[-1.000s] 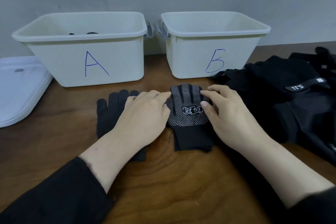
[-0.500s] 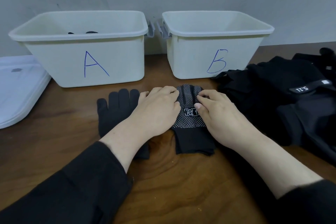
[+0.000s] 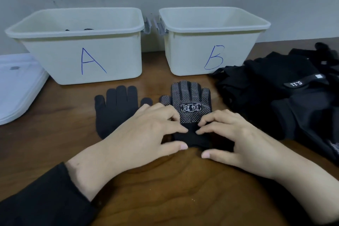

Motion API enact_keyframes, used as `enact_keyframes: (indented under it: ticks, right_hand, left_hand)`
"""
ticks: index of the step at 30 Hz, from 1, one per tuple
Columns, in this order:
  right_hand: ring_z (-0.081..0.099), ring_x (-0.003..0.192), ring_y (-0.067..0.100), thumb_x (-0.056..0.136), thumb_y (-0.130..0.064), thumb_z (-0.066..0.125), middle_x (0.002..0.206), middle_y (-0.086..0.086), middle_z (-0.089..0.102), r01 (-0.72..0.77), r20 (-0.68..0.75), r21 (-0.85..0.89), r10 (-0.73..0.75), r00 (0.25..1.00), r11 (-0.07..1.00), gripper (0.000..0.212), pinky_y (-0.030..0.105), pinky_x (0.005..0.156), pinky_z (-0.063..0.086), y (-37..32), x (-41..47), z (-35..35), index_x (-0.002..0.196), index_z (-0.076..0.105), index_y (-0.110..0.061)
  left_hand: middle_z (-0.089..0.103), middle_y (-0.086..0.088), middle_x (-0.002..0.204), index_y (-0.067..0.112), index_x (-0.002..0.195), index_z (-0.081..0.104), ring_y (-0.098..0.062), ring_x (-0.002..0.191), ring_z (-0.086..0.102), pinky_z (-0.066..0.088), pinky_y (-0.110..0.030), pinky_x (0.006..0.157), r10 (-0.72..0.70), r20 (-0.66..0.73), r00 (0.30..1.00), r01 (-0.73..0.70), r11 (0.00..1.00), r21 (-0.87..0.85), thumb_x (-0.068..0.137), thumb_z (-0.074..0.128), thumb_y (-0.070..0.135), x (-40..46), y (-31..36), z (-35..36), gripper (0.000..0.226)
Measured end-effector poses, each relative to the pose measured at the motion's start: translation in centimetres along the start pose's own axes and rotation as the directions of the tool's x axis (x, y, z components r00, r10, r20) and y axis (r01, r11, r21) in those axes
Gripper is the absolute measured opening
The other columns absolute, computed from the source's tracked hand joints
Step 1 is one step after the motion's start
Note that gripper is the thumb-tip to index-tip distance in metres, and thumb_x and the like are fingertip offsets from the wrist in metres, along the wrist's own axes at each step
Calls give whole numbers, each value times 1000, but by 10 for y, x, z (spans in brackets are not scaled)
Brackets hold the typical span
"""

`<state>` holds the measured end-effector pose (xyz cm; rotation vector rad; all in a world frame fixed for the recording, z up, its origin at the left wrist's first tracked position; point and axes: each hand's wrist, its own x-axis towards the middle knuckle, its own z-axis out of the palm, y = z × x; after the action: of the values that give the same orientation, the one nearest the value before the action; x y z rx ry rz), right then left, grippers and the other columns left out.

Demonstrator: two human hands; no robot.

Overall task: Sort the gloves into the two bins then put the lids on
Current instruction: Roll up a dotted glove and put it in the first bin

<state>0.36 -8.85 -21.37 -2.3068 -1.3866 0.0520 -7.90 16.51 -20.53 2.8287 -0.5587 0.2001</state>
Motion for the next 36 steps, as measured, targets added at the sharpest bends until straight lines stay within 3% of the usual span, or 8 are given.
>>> enact_keyframes:
  ticks: [9, 12, 18, 22, 26, 29, 32, 36]
  right_hand:
    - [56, 99, 6, 92, -43, 52, 110, -19, 58, -27, -165, -185, -4, 986, 982, 24, 29, 92, 43, -11, 12, 13, 100, 68, -27]
    - [57, 97, 9, 95, -42, 49, 109, -17, 58, -54, -181, -137, 29, 983, 989, 22, 29, 89, 42, -12, 15, 11, 99, 63, -26]
    - [55, 96, 3, 97, -48, 45, 100, -21, 57, -40, -142, -54, 32, 989, 998, 16, 28, 93, 39, -16, 9, 2, 101, 55, -36]
    - [48, 105, -7, 86, -60, 60, 105, -30, 57, -119, -159, 47, 125, 979, 992, 35, 10, 93, 33, -12, 9, 3, 117, 54, -47]
    - [57, 76, 13, 90, -37, 70, 88, -13, 62, -161, -252, 259, 227, 941, 952, 29, 22, 74, 45, -9, 19, 8, 116, 58, -42]
    - [56, 76, 16, 89, -28, 74, 84, -10, 62, -172, -259, 338, 267, 928, 925, 34, 22, 74, 45, -6, 24, 10, 117, 58, -40]
    - [56, 89, 12, 87, -28, 75, 89, -12, 57, -188, -276, 247, 255, 927, 951, 39, 20, 80, 45, -5, 24, 13, 118, 56, -42]
    - [49, 96, 10, 86, -30, 73, 106, -16, 52, -137, -345, -2, 128, 930, 991, 31, 41, 88, 46, -2, 26, 15, 115, 63, -33]
  left_hand:
    - [48, 25, 119, 41, 132, 59, 3, 112, 39, 32, -27, 102, -44, 36, 998, 43, 999, 16, 87, 37, 78, -1, 5, -6, 62]
    - [44, 25, 117, 44, 131, 54, 6, 106, 35, 31, -26, 99, -57, 32, 998, 56, 998, 25, 85, 39, 78, 0, 9, -6, 59]
    - [56, 18, 92, 37, 95, 63, -6, 91, 47, 40, -34, 85, -92, -102, 991, 89, 995, -35, 97, 48, 39, -1, 18, -1, 15]
    - [61, 23, 90, 40, 106, 67, 1, 96, 48, 34, -22, 90, -205, -148, 967, 178, 968, -178, 96, 58, 36, -1, 18, 3, 14]
    - [65, 15, 92, 48, 120, 61, 1, 97, 53, 39, -12, 82, -365, -132, 922, 301, 886, -352, 92, 65, 40, 3, 18, 1, 30]
    - [62, 14, 84, 47, 124, 58, 4, 90, 55, 41, -8, 74, -424, -113, 899, 345, 841, -417, 89, 70, 36, 5, 19, 3, 39]
    - [57, 16, 83, 44, 128, 54, 0, 88, 55, 41, -10, 77, -421, -141, 896, 352, 868, -350, 87, 72, 37, 7, 19, 6, 45]
    - [50, 17, 107, 37, 128, 57, -5, 99, 50, 43, -32, 94, -316, -220, 923, 279, 943, -183, 86, 73, 36, 7, 15, 6, 45]
